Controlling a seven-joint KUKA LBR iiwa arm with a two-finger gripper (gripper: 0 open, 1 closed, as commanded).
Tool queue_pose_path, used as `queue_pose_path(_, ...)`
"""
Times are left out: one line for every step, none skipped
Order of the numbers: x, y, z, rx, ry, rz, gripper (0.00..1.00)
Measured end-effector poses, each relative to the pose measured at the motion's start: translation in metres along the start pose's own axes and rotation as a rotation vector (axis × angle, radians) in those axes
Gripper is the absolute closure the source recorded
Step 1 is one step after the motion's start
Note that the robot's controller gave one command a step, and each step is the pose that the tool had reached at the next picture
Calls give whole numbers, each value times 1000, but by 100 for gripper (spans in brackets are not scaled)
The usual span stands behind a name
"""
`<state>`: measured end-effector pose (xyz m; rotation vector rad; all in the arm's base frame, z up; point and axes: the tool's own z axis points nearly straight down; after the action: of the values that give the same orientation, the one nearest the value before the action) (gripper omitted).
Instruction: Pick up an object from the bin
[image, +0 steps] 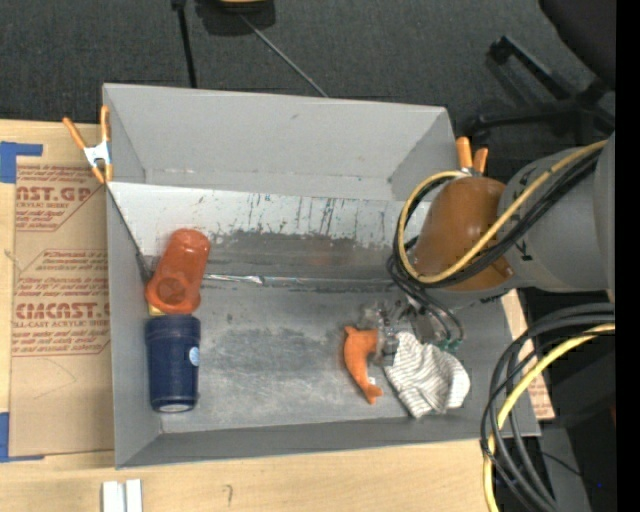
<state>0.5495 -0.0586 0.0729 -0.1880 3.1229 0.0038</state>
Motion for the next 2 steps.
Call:
queue_pose_path(0,0,0,0,0,-2,100)
queue_pose_path(0,0,-4,0,4,-3,100)
